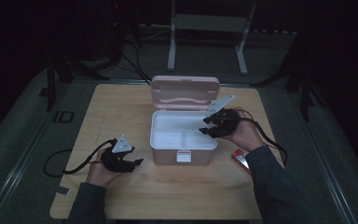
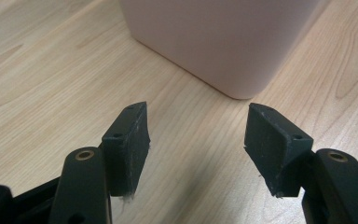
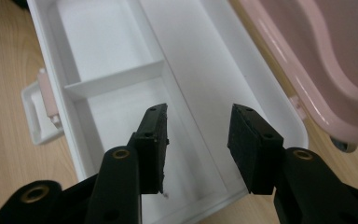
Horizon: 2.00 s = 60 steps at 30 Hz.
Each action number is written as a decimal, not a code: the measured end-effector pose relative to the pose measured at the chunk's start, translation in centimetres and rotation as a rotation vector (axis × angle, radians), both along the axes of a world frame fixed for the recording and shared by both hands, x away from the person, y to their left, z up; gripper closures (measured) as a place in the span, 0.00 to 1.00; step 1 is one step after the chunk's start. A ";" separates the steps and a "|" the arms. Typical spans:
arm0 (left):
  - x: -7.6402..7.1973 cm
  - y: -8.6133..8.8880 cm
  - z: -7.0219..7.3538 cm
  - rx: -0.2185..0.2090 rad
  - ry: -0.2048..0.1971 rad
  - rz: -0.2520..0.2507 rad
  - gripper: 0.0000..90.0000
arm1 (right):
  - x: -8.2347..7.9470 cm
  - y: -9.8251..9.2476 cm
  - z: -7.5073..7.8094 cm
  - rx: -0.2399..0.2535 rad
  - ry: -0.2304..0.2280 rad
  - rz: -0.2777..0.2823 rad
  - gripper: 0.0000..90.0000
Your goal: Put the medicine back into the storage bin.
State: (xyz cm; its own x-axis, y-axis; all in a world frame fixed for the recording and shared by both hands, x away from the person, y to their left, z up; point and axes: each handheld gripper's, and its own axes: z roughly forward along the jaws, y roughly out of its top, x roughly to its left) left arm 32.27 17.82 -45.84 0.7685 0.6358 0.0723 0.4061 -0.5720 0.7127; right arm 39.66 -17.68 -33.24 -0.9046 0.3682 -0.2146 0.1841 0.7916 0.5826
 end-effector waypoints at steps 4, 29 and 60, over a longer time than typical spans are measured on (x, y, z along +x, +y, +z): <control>0.0 -0.4 -0.1 0.004 0.008 -0.017 0.44 | 0.7 1.0 0.3 -0.085 0.007 0.051 0.62; -0.1 -0.9 -0.2 0.015 0.020 -0.044 0.45 | 3.1 8.5 -0.3 -0.484 0.118 0.257 0.87; 0.0 -1.1 -0.4 0.021 0.030 -0.058 0.45 | 5.0 11.1 -2.2 -0.593 0.223 0.315 0.97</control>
